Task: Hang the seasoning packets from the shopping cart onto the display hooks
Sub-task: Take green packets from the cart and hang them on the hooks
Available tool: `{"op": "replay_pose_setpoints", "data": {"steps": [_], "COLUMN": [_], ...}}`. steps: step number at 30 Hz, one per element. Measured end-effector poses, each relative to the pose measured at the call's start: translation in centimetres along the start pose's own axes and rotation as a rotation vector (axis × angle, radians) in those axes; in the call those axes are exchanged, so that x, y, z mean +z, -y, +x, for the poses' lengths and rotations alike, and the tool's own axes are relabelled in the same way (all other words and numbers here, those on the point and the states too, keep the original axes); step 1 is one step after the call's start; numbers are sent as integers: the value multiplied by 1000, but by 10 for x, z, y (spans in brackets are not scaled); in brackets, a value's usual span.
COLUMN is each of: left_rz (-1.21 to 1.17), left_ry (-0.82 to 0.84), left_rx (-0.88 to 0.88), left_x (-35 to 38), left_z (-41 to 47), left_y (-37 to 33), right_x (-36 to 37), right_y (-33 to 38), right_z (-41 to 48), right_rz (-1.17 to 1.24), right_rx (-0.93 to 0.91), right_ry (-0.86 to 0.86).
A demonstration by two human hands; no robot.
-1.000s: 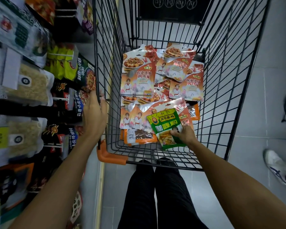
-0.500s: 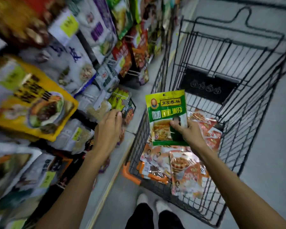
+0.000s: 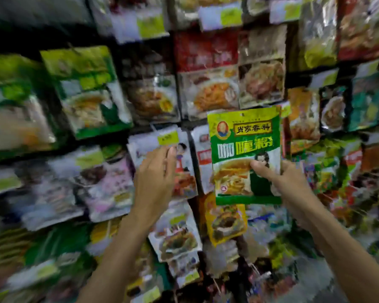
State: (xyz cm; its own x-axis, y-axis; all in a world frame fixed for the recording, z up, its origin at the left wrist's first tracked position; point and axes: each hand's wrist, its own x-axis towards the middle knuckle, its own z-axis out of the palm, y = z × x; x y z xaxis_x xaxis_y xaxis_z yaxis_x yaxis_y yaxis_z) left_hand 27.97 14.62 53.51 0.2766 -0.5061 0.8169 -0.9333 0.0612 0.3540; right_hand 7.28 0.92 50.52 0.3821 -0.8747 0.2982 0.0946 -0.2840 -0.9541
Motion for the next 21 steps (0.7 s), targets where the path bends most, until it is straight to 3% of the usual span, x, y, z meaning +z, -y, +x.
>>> {"op": "replay_pose_setpoints", "data": {"steps": [9, 14, 21], "left_rz": [420, 832, 931], "left_ry": [-389, -449, -495], "left_rx": [132, 242, 232], "left_x": [-177, -221, -250], "left_z": [73, 88, 126], "left_y": [38, 88, 132], "right_x": [145, 199, 245], "right_y": [109, 124, 132], "right_z": [38, 43, 55], "right_rz": [157, 189, 212], "right_rx": [-253, -155, -146], "right_ry": [250, 370, 436]}}
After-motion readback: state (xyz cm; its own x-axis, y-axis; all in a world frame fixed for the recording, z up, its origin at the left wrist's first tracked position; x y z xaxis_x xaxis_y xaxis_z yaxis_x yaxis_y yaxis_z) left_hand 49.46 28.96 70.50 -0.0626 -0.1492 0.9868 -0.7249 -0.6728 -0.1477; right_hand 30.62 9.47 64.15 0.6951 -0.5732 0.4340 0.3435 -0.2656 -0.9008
